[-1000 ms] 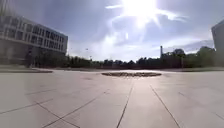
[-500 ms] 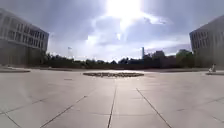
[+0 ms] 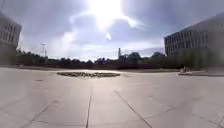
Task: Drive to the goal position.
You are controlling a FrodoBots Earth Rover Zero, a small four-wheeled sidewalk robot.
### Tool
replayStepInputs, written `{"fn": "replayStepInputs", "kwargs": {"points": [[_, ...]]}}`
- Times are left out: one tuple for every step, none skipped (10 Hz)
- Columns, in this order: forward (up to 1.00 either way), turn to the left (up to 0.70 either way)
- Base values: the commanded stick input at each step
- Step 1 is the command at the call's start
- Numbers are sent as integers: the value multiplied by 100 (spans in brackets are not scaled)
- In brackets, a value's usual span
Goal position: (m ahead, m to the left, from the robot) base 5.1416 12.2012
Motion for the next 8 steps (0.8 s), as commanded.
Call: {"fn": "replayStepInputs", "kwargs": {"points": [[50,0],[50,0],[50,0],[50,0],[50,0],[50,0],[50,0],[50,0]]}}
